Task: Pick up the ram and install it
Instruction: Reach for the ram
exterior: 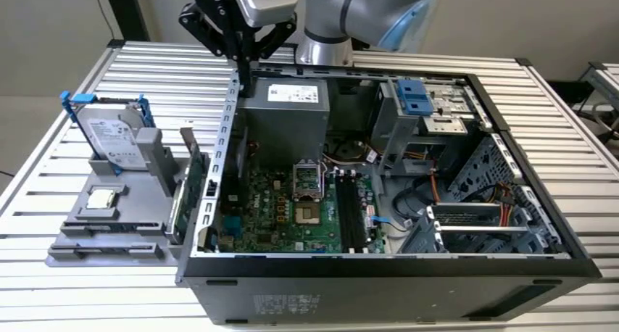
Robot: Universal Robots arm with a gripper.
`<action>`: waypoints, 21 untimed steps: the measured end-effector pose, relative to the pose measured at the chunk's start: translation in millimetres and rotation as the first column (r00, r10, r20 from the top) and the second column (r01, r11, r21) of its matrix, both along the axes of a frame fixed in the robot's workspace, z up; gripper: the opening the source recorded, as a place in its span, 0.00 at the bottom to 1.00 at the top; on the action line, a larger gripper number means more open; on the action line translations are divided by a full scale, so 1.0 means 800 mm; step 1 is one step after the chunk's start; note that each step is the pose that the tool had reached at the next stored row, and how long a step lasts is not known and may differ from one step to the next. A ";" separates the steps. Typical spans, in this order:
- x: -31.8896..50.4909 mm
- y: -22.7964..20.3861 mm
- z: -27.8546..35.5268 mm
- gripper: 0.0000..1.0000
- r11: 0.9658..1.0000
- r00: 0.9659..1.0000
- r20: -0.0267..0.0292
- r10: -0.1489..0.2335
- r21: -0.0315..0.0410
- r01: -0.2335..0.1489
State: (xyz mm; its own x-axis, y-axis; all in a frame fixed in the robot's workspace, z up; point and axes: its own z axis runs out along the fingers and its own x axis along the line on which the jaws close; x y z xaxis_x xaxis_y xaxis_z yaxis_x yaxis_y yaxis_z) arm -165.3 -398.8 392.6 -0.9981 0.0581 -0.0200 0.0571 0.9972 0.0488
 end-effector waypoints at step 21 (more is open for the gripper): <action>-0.028 0.0000 0.0000 0.00 1.000 1.000 0.000 0.002 0.000 -0.002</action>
